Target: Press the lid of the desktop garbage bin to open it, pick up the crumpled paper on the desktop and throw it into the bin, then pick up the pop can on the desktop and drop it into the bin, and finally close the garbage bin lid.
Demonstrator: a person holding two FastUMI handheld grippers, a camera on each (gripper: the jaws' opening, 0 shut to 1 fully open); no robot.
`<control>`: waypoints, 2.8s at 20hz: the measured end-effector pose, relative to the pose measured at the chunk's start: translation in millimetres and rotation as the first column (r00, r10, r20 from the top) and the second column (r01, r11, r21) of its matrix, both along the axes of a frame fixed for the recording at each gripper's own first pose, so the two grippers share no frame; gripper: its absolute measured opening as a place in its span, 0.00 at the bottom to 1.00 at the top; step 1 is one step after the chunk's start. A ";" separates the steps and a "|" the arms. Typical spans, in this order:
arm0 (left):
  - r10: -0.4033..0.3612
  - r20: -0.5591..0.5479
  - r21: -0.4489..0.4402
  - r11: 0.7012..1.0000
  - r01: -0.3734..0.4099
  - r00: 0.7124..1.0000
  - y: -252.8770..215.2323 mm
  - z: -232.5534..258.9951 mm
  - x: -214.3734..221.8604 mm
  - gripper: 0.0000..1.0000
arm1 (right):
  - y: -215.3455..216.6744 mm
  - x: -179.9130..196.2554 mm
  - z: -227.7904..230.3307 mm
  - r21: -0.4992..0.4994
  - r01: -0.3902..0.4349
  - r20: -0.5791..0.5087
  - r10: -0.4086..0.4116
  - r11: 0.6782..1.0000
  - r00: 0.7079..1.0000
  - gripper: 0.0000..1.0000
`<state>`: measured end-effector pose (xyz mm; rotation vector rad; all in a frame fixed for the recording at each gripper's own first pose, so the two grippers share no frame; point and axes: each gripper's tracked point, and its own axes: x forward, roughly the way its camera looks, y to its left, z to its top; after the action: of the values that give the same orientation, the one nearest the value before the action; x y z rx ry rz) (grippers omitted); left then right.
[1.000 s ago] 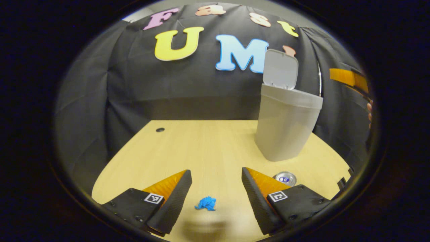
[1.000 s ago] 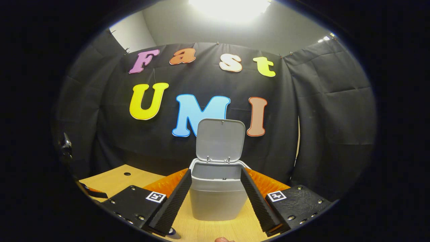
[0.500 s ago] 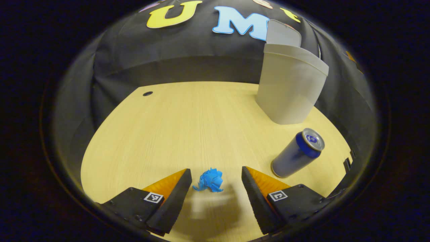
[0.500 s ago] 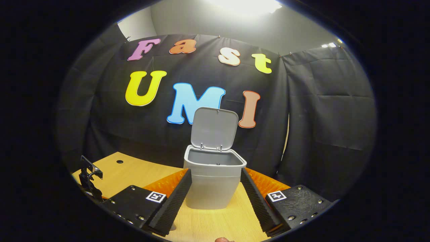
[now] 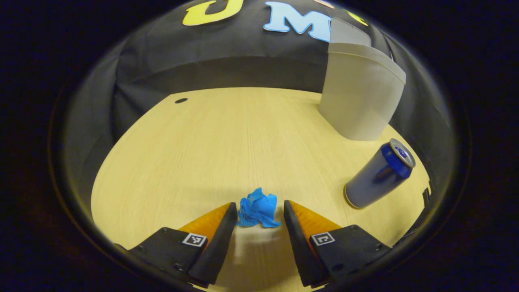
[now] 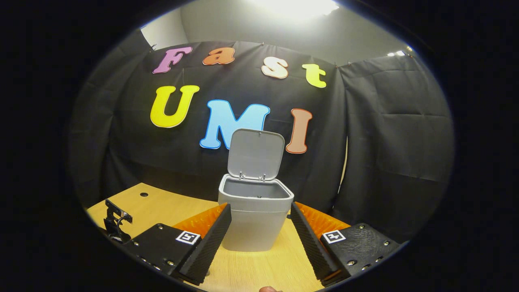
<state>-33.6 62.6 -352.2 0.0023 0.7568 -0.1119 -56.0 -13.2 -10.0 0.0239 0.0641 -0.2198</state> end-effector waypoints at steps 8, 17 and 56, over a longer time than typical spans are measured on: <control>0.062 0.059 0.070 0.995 -0.067 0.996 11.6 -5.9 5.8 0.43 | 3.6 10.3 -5.2 0.008 -0.048 -0.008 0.048 0.999 0.999 0.94; 0.079 0.096 0.037 0.996 -0.082 0.992 12.6 -3.1 5.5 0.16 | -7.5 10.3 -9.0 0.030 -0.044 -0.006 0.044 0.999 0.999 0.94; -0.112 0.613 -0.099 0.971 0.217 0.782 -200.6 291.5 114.1 0.15 | -73.8 17.3 -27.6 0.066 0.013 0.028 -0.015 0.998 0.999 0.94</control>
<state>80.5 -138.0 -60.7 -0.0515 0.0950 -0.3265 -38.7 -87.0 -37.6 0.0933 0.0427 -0.2309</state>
